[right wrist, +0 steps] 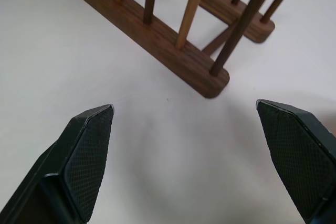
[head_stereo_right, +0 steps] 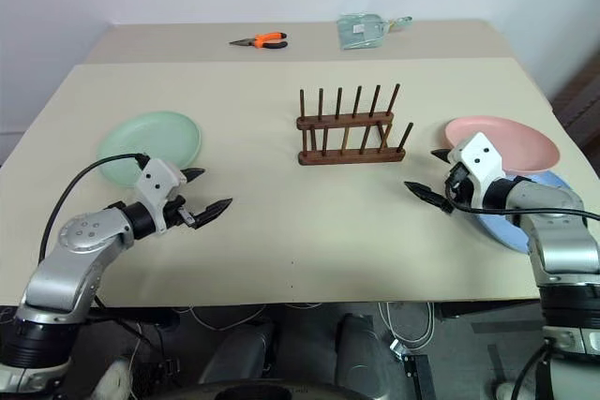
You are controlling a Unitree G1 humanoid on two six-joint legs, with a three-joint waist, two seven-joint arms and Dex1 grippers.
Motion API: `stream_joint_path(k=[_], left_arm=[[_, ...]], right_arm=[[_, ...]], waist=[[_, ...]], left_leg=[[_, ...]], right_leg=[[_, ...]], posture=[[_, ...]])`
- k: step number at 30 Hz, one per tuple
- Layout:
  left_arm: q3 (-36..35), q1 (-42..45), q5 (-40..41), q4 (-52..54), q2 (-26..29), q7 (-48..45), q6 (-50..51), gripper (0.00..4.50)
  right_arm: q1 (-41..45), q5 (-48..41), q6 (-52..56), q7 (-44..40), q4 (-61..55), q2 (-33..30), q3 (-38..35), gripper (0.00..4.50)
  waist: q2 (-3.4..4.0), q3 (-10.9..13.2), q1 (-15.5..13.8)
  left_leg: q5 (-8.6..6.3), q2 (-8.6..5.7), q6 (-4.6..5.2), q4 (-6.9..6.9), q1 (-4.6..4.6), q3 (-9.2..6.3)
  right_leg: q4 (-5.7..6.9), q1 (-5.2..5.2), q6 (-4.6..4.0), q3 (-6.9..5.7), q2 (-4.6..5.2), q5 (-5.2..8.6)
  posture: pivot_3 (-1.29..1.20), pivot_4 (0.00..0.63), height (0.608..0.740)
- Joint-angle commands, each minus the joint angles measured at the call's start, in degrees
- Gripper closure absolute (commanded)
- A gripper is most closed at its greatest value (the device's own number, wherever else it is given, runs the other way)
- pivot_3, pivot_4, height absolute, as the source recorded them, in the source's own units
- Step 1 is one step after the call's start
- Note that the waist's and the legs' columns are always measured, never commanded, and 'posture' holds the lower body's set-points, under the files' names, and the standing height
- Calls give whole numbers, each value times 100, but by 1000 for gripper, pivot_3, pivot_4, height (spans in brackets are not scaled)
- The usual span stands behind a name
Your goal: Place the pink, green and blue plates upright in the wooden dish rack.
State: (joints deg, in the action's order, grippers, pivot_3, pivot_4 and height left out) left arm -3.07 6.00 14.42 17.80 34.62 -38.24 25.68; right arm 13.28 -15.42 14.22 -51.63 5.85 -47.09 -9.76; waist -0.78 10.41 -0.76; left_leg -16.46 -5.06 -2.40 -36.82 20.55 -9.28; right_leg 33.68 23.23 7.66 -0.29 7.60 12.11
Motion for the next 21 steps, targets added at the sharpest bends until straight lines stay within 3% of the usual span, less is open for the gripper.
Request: stream_joint_path(k=[1, 7, 13, 17, 21], left_arm=[[-159, 154, 88, -49, -40, 47, -75, 0], [25, 311, 46, -260, -173, -31, -166, 0], [672, 1120, -54, -1297, -528, -478, -256, 0], [1438, 2157, -756, -3084, -1184, -504, -1107, 0], [1695, 3234, -1077, -4976, -1759, -654, -1901, 0]], right_arm=[[99, 22, -40, 159, -210, 69, -54, 53], [190, 51, 39, 312, -409, 151, -3, 53], [-134, -228, 776, 287, -1096, 85, -49, 53], [-595, -186, 886, 653, -1922, 378, 32, 53], [-935, -136, 1090, 1148, -2650, 796, 177, 53]], waist=[[0, 0, 2], [1, 0, 1], [0, 0, -45], [-5, 1, -129], [-9, 0, -157]], left_leg=[[0, 0, 0, 0, 0, 0], [0, 0, 0, 0, -1, 1], [0, -3, 0, -3, -2, -1], [0, -8, 1, -5, 3, -2], [1, -9, 1, -13, 6, -1]], right_leg=[[0, 0, 0, 0, 0, 0], [0, 0, -1, 0, -1, -1], [0, -6, -1, -1, -1, -1], [-8, -6, 26, -1, -2, -16], [-11, -6, 40, -1, -5, -26]], posture=[[0, 150, 740], [0, 150, 740], [0, 150, 740], [0, 150, 740], [0, 150, 740]])
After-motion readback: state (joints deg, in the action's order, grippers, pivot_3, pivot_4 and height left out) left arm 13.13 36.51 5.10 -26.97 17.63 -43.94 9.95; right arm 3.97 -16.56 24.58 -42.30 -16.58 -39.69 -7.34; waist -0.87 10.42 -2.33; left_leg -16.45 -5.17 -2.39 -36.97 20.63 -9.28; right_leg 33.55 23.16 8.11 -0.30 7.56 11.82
